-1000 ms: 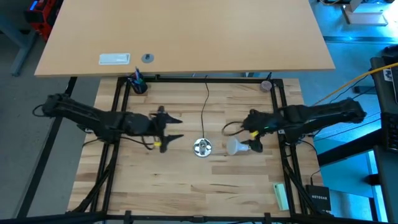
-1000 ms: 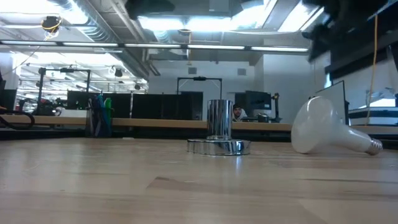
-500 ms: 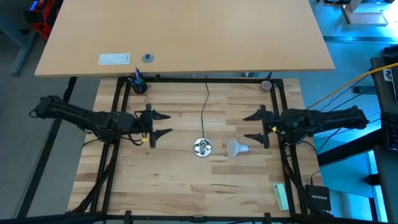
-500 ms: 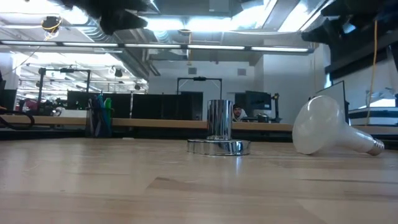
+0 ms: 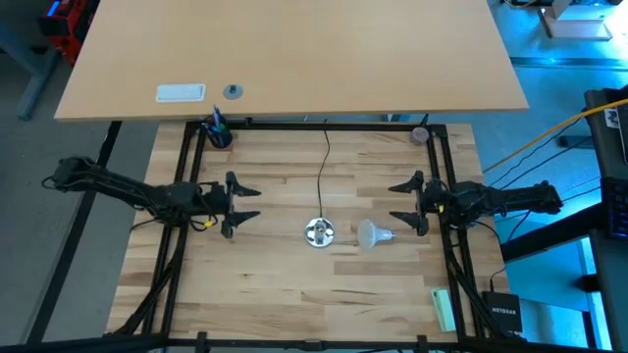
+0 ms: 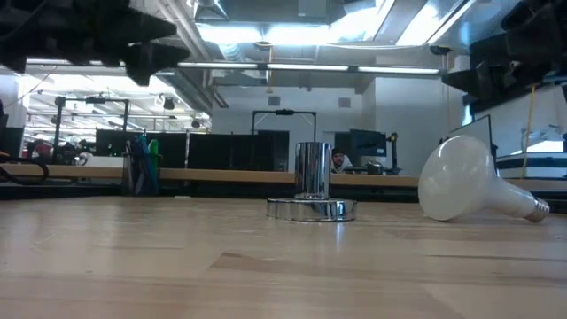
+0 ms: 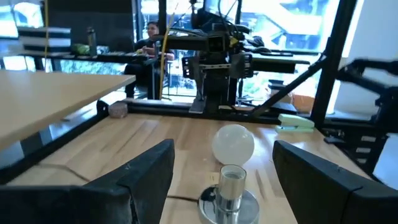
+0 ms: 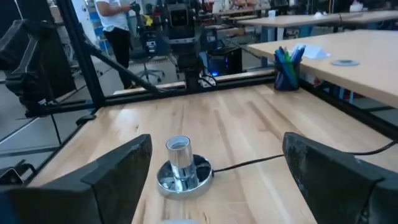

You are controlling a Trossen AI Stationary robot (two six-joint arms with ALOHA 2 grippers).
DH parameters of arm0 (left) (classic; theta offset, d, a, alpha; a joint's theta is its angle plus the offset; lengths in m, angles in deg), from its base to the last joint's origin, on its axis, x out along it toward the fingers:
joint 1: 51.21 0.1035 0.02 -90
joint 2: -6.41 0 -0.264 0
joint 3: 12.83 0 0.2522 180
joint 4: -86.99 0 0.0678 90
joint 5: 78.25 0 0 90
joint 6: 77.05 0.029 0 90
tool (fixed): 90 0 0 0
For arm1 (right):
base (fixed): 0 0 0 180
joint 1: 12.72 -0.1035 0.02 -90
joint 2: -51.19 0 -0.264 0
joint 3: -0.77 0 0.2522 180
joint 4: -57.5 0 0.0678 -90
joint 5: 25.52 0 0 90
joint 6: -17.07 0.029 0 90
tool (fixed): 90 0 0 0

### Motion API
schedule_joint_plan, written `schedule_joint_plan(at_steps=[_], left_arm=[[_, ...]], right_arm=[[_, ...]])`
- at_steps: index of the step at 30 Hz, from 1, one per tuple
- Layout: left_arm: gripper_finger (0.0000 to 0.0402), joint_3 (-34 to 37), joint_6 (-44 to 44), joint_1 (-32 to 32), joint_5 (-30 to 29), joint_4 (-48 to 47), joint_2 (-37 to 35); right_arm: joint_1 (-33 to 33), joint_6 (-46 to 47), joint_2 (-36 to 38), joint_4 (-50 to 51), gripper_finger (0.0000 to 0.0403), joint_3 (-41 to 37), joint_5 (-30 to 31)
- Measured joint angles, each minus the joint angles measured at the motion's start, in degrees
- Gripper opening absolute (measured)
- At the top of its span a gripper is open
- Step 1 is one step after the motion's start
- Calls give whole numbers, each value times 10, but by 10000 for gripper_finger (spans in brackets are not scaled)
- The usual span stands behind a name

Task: Screw lightbulb
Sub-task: Return to Home Position

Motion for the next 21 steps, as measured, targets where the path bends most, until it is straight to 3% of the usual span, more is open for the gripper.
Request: schedule_joint_plan(at_steps=[6,12,21], left_arm=[[263,46,-27,5,1,1,-72],[263,80,-32,5,0,-25,-141],[263,80,-45,20,0,-176,-256]], right_arm=[[0,-8,61,-1,363,-24,-9],[0,7,63,-8,363,-47,-9],[0,-23,63,-28,363,-54,-9]])
